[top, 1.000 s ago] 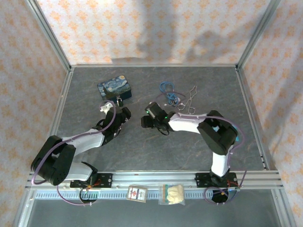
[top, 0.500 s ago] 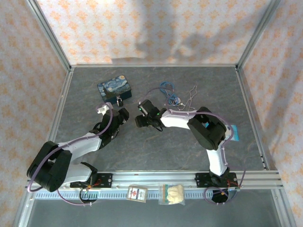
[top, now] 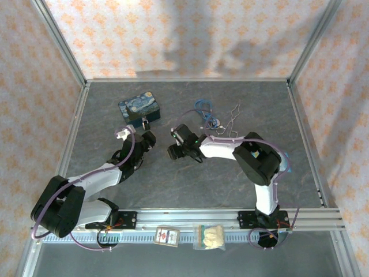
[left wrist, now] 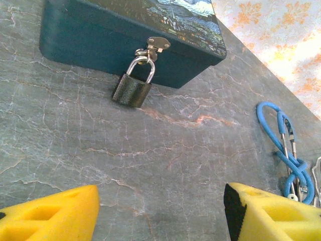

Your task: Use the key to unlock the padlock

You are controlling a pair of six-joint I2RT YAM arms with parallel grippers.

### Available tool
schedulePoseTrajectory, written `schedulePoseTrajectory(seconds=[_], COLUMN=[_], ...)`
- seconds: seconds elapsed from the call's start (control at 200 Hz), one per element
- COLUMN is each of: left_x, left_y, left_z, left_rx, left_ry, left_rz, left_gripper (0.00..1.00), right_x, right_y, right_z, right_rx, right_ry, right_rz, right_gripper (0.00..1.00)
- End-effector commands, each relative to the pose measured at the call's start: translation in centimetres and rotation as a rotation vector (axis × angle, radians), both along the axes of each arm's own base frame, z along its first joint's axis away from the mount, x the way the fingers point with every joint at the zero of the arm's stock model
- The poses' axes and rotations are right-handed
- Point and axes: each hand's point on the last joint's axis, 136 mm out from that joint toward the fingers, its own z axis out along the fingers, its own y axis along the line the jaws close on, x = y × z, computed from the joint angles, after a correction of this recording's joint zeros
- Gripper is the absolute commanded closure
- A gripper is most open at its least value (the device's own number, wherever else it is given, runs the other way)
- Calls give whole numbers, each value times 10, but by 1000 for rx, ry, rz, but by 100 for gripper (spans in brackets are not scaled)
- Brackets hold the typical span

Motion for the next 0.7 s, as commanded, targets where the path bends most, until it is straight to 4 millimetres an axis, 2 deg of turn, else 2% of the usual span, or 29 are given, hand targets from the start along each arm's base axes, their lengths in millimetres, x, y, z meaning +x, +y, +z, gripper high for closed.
schedulePoseTrajectory(seconds=[0.0,0.225,0.455,0.696], left_x=[10,11,9,7], left_y=[0,-1,4,7], left_z=[10,12,15,17], left_rx=[1,-5,5,0], left_ry=[-27,-33,-39,-46], left_rz=[9,7,21,30], left_gripper=[32,32,32,32], right_x=[-30,-37,-37,-50], right_y=[-24,-30,-45,-64], right_z=[-16,-21,-31,-42], right_rx=[-72,-84,-170,-257], right_ry=[102,112,96,84], right_rz=[18,28,6,-16], right_gripper=[34,38,54,55])
